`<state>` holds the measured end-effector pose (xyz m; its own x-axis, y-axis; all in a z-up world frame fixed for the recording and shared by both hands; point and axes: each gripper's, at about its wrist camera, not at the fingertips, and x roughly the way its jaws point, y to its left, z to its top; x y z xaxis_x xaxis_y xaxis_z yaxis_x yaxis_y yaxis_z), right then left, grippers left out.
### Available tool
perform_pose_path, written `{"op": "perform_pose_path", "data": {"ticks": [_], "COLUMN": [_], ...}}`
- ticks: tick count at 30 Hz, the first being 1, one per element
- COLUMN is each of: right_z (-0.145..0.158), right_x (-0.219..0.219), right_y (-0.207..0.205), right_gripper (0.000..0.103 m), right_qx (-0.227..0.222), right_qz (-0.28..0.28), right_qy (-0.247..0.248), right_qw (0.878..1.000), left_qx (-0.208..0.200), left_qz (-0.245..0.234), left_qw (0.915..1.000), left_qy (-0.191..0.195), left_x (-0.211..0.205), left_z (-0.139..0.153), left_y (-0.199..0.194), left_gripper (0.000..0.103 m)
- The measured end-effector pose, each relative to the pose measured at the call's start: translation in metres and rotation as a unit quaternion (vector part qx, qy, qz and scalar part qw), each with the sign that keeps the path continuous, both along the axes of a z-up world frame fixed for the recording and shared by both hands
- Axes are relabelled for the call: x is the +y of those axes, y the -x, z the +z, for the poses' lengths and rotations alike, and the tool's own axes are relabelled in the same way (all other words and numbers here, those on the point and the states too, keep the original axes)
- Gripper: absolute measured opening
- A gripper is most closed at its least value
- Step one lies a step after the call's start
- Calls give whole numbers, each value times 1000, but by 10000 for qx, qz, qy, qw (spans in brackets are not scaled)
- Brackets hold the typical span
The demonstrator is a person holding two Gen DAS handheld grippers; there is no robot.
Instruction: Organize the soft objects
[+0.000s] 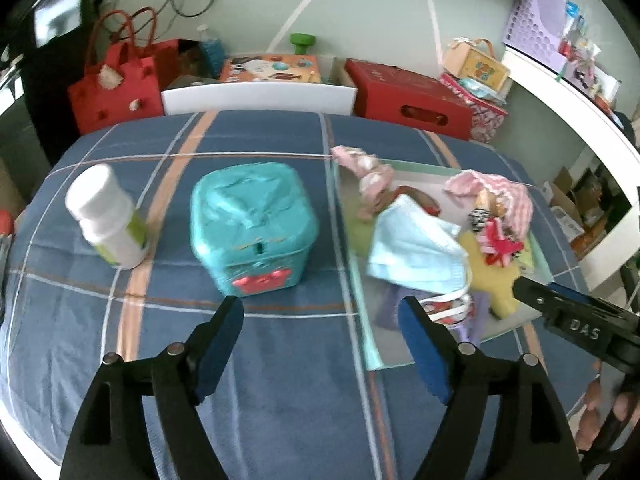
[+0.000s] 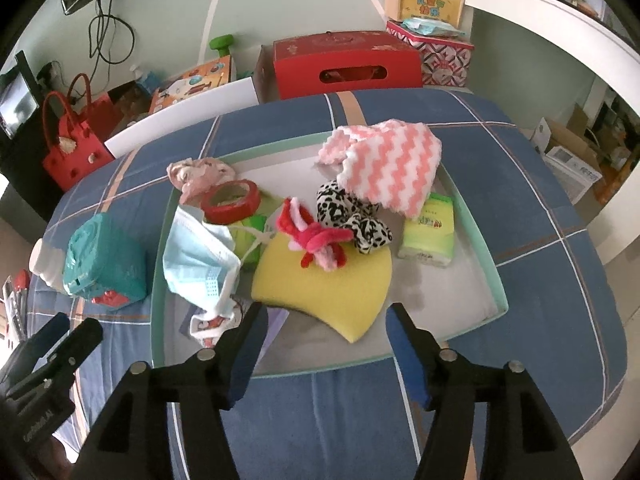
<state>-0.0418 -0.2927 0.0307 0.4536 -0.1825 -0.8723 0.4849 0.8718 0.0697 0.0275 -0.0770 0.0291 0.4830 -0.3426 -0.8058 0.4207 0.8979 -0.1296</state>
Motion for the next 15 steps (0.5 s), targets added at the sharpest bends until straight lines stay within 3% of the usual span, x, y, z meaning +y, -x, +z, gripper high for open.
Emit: {"op": "perform_pose_path", "data": {"ticks": [3,10,14,15], "right_z": [-1,-8,-11,-11], "right_x": [4,18,25,27], "right_y": [2,4,4,5], "right_gripper": [72,77,84,90], "right_qx": [30,183,242,240], "right_qz": [34,135,198,210], "right_qy": [22,87,112,131], "right_qw": [10000,9997,9994,9994], "left_qx": [-16,-69,-84,-65], "left_qz": [219,543,606,614], "left_qw": [9997,9978,9966,9965], "left_qy": [-134,-364,-552,-565], "left_x": [12,31,35,35], "left_z": [-5,-9,-12,-12], "left_y": [-1,-2,-2,-2], "left_gripper": [91,92,92,92]}}
